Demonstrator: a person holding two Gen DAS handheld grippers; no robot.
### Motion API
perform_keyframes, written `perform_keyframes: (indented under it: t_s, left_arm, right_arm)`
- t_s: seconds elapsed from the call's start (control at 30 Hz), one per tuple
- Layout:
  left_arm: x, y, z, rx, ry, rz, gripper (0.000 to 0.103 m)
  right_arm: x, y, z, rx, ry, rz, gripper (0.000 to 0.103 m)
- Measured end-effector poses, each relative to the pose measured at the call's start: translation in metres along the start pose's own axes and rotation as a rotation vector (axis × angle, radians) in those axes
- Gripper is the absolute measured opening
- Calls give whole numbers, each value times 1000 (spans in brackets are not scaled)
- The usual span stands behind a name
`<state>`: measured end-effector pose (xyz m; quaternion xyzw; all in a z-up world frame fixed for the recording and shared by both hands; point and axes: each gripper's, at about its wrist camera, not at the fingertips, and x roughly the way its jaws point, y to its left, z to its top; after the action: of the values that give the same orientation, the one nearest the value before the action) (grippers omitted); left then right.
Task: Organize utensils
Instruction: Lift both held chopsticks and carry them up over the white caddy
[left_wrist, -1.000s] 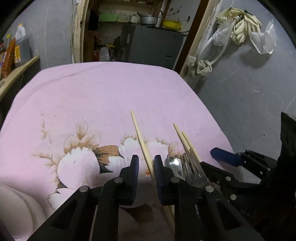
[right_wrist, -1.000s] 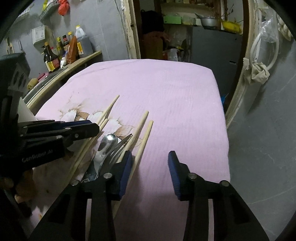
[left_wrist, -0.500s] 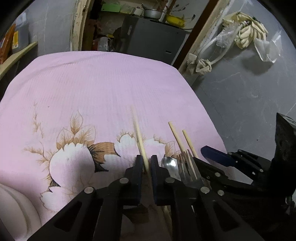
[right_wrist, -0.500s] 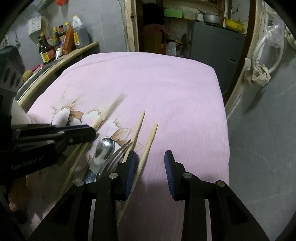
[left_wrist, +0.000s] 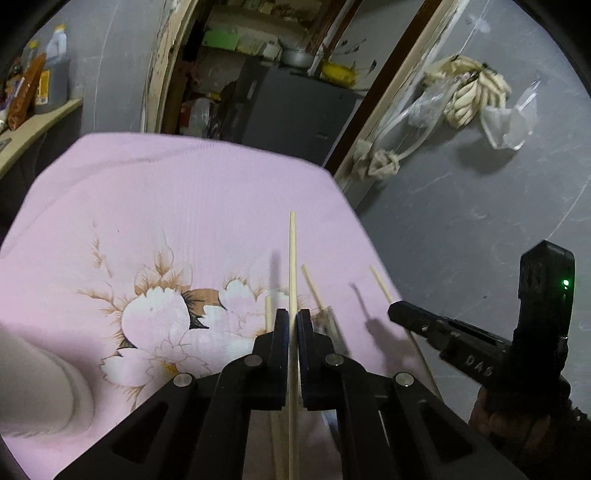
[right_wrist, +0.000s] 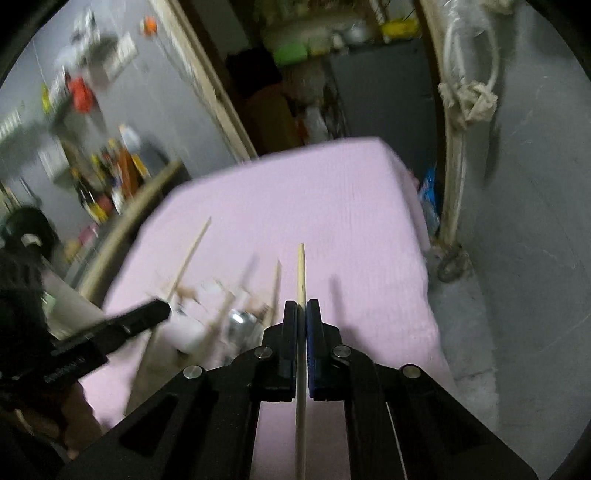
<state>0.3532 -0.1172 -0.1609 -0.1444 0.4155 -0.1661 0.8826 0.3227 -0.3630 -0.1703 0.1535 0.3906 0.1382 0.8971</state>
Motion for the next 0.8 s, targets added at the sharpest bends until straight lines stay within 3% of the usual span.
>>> perform_keyframes:
  t_s: [0.2,0.4,0.8]
  left_arm:
    - [-52,-11,9,17,-106,-47,5]
    - [-111,-7,25,29,-212,-66,5]
    - [-218,55,63,-21,-413,-16,5]
  right_arm:
    - [-48,30,4,-28,-161,32,4]
    - [-82,79,16,-87,-257,56,4]
    - [-95,200,38,-154,-434,253,4]
